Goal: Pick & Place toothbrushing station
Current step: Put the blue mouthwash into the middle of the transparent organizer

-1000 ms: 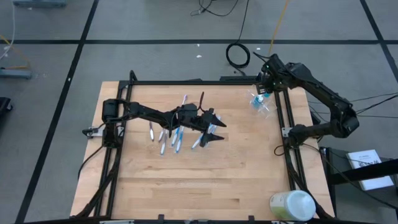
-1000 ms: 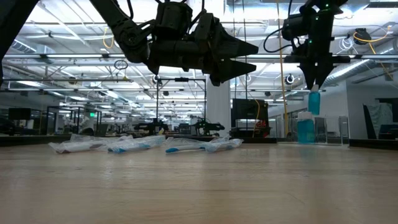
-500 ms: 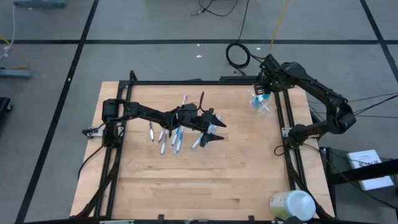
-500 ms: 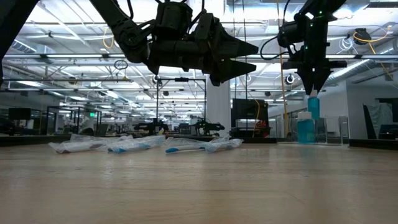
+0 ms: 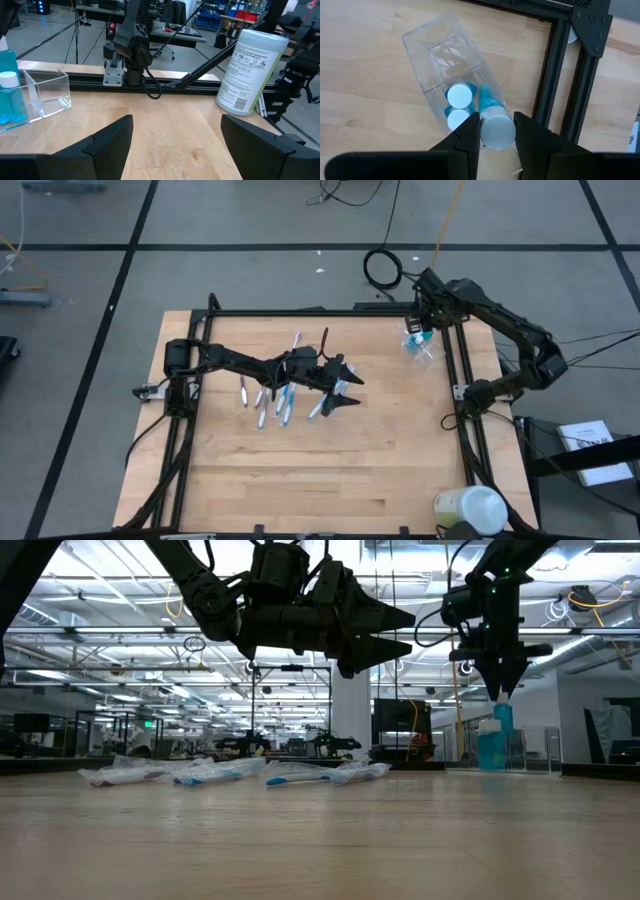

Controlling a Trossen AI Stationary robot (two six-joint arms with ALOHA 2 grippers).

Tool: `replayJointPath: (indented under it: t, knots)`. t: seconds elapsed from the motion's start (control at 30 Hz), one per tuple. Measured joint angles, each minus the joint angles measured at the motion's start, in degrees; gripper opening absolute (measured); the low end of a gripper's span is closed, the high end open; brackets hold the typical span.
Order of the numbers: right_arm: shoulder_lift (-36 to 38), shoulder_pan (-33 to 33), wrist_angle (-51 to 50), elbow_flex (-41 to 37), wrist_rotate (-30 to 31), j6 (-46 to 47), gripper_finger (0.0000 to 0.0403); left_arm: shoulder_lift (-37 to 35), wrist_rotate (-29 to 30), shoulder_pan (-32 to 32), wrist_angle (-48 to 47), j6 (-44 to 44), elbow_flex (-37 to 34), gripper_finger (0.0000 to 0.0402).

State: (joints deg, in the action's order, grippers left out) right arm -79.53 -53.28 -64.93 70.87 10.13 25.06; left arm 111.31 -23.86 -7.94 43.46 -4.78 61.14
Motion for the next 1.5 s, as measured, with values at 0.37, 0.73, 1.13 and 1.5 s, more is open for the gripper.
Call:
replayJointPath:
  t: [0.37, 0.73, 1.13, 1.5]
  knots:
    - [-2.2, 0.0, 0.4, 0.0, -1.3, 0.0, 0.0091, 0.0, 0.0, 0.0, 0.0, 0.0, 0.0, 0.0306]
    - [-5.1, 0.0, 0.9, 0.0, -1.4, 0.2, 0.0091, 0.0, 0.0, 0.0, -0.2, 0.0, 0.0, 0.0305]
    - [-5.2, 0.0, 1.5, 0.0, -1.3, 0.9, 0.0091, 0.0, 0.0, 0.0, -0.5, 0.0, 0.0, 0.0306]
    - [-5.2, 0.5, 1.9, -0.8, 0.3, 0.2, 0.0091, 0.0, 0.0, 0.0, -0.7, 0.0, 0.0, 0.0306]
